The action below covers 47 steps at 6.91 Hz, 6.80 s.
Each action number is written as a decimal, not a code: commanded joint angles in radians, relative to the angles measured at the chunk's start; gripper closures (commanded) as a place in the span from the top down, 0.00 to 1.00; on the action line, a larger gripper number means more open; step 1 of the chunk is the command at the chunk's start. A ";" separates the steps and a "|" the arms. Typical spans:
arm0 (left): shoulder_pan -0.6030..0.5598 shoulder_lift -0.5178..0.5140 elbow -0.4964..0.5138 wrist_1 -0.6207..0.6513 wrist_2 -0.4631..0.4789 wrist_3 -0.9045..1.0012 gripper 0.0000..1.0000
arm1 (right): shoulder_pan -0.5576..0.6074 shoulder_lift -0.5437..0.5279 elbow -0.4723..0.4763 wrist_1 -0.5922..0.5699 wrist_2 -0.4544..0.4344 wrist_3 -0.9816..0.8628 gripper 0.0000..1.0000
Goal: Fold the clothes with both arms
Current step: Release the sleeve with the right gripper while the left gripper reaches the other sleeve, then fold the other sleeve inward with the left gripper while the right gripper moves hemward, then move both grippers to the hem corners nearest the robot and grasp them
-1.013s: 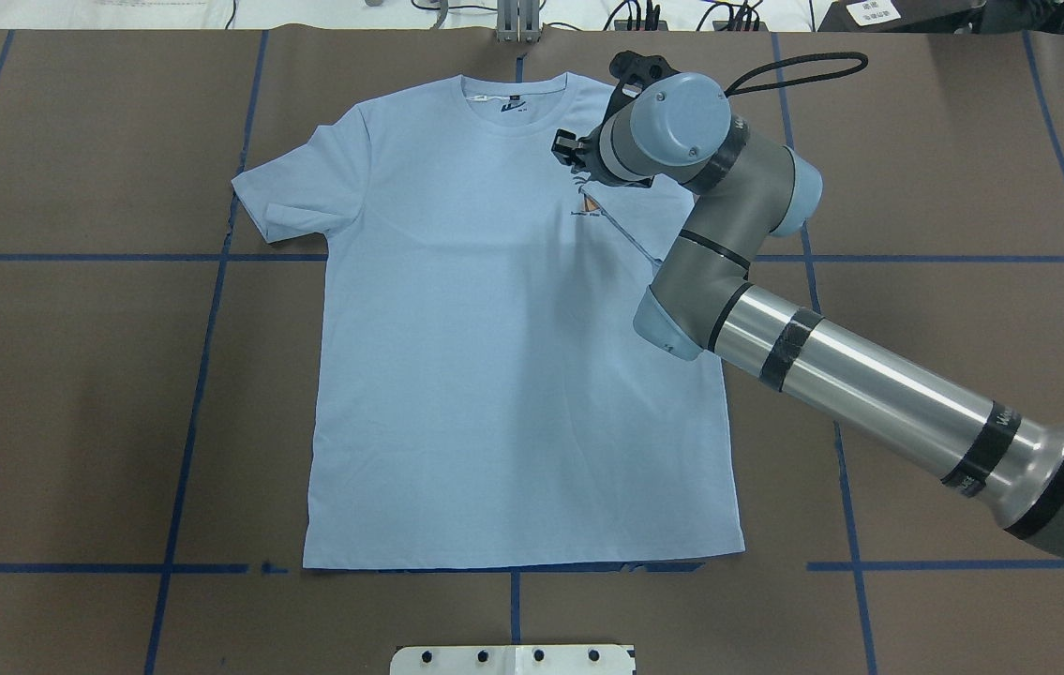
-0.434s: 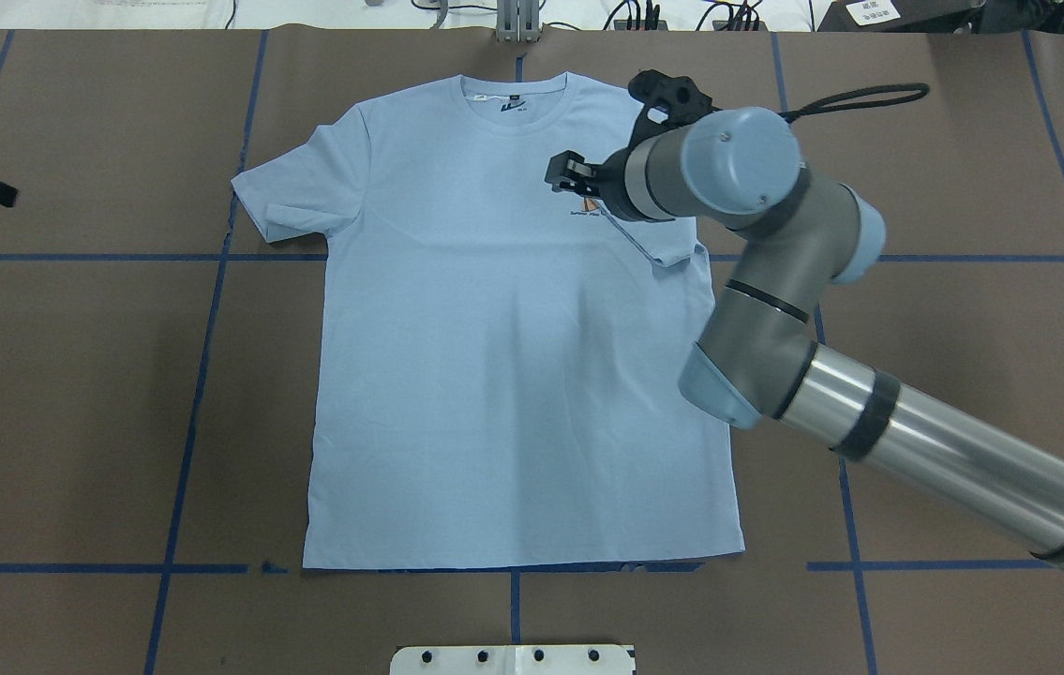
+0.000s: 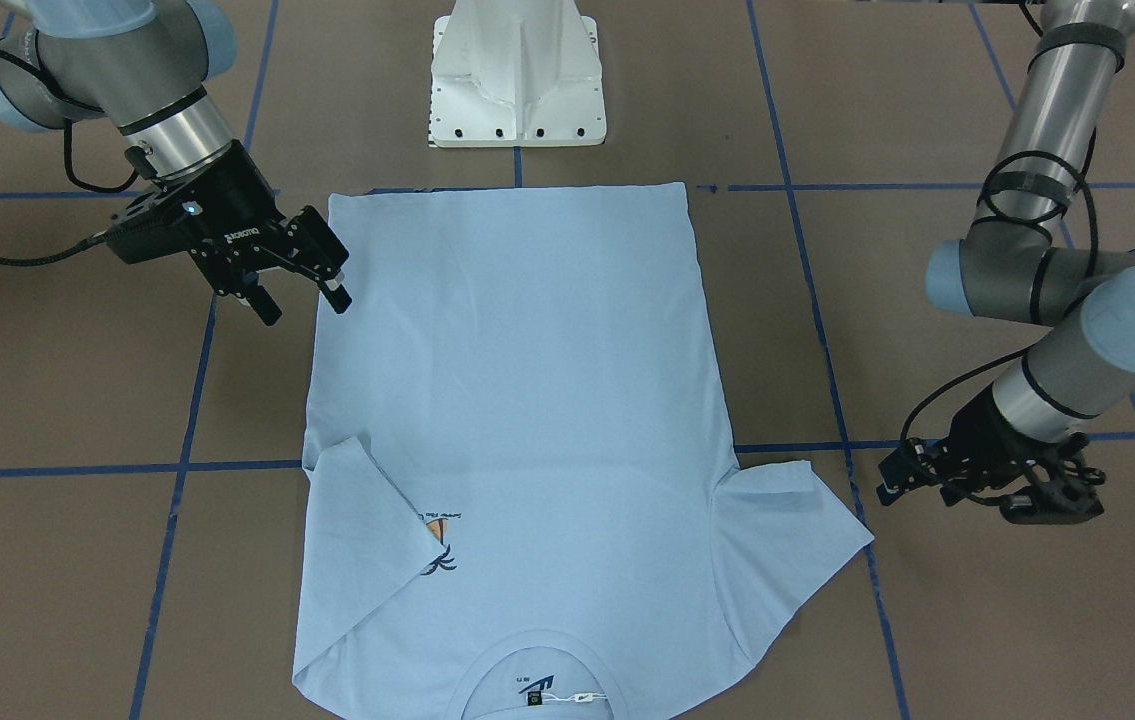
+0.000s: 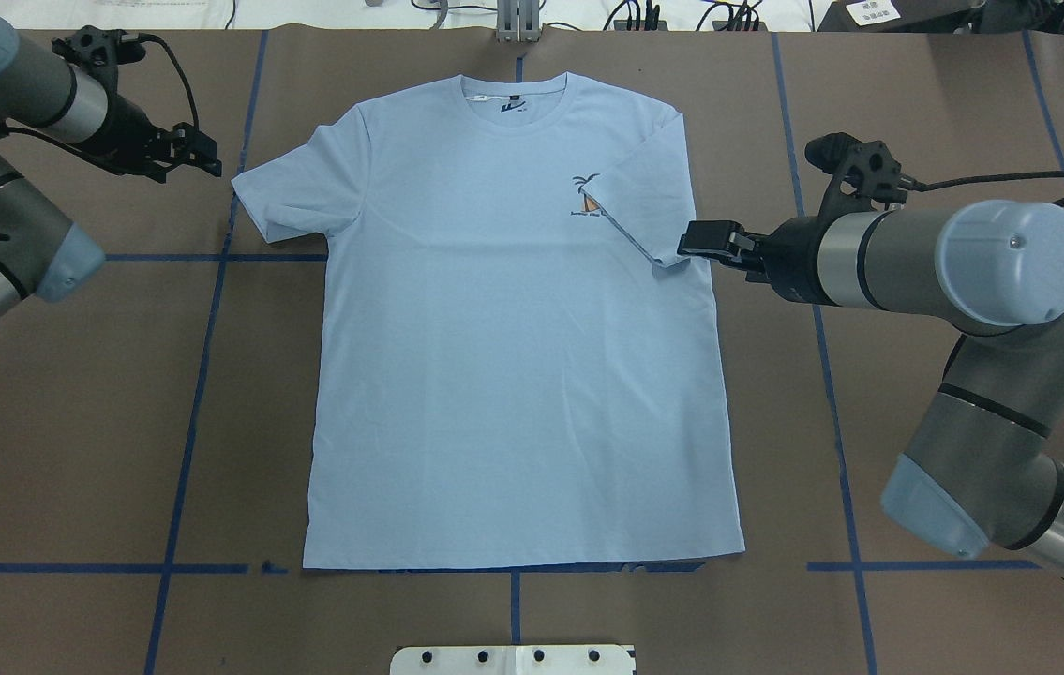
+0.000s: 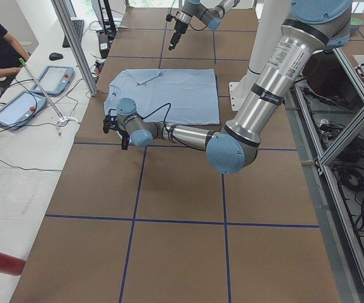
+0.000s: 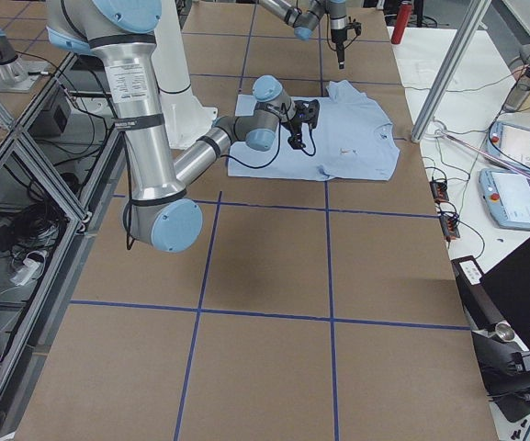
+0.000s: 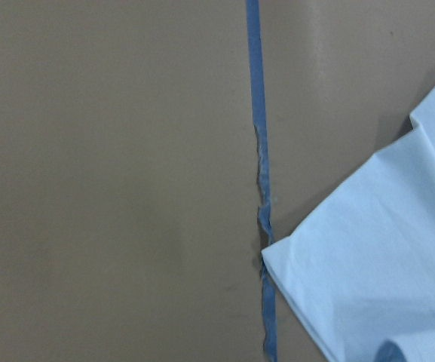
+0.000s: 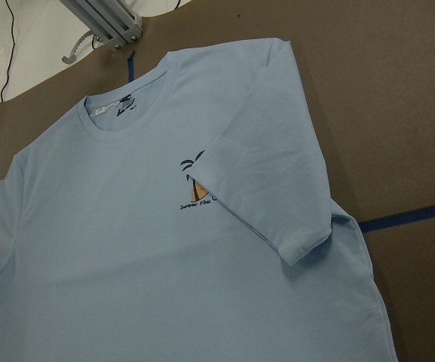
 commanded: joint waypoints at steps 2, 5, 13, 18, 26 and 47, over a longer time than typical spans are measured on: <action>0.062 -0.019 0.030 -0.087 0.083 -0.027 0.70 | -0.011 -0.016 0.006 0.001 -0.005 0.000 1.00; 0.079 -0.034 0.076 -0.096 0.089 -0.027 0.65 | -0.011 -0.021 0.002 0.001 -0.005 0.000 1.00; 0.082 -0.060 0.113 -0.095 0.135 -0.029 0.00 | -0.011 -0.021 -0.004 0.003 -0.005 0.000 1.00; 0.210 -0.178 -0.117 0.049 0.067 -0.451 0.00 | -0.011 -0.024 -0.001 0.003 -0.002 -0.002 1.00; 0.257 -0.314 0.074 -0.032 0.216 -0.504 0.68 | -0.029 -0.024 0.001 0.003 -0.005 0.032 1.00; 0.575 0.452 -0.883 0.040 0.428 -0.710 0.72 | -0.700 -0.248 0.234 -0.337 -0.625 0.678 0.00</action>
